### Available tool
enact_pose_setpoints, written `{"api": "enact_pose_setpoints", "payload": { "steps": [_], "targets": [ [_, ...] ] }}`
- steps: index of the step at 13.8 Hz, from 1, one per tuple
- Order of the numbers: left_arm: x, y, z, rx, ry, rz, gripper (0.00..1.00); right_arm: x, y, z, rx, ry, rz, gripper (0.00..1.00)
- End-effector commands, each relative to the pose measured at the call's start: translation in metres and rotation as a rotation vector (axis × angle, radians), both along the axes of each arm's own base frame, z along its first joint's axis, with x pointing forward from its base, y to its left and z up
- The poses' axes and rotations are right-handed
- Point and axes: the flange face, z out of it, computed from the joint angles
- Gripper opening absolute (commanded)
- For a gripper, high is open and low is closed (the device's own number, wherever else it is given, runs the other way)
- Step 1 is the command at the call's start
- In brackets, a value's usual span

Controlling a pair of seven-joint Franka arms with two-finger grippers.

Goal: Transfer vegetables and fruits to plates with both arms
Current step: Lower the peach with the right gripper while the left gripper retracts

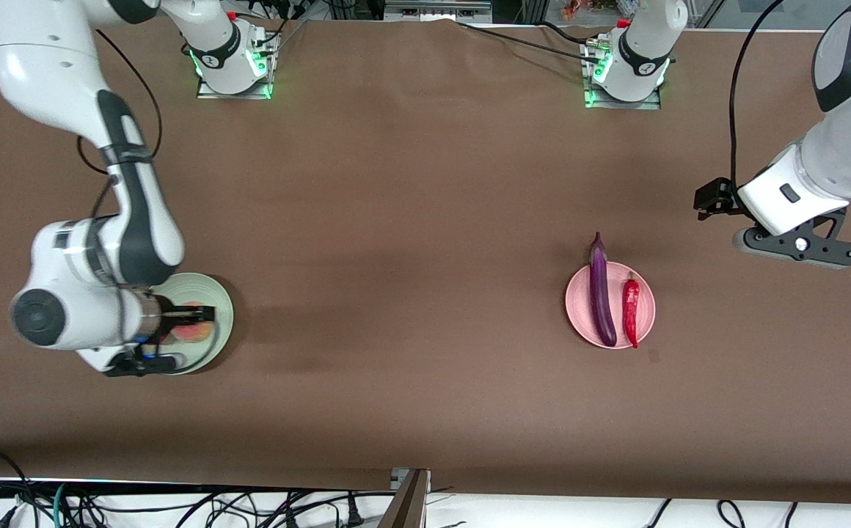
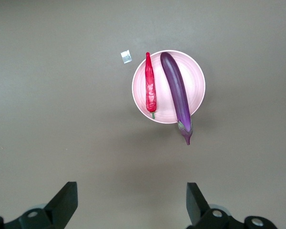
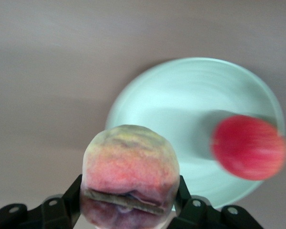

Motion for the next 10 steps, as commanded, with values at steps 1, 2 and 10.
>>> {"api": "enact_pose_setpoints", "payload": {
  "steps": [1, 2, 10],
  "targets": [
    [-0.016, 0.004, 0.020, 0.041, 0.057, 0.009, 1.00, -0.006, 0.006, -0.018, 0.028, 0.025, 0.024, 0.23],
    [-0.015, 0.008, 0.022, 0.028, 0.054, 0.021, 1.00, -0.006, 0.006, -0.025, 0.026, 0.025, 0.021, 0.23],
    [-0.040, 0.001, 0.063, -0.042, 0.005, 0.038, 1.00, -0.014, 0.005, -0.091, 0.027, 0.022, 0.016, 0.31]
  ]
}}
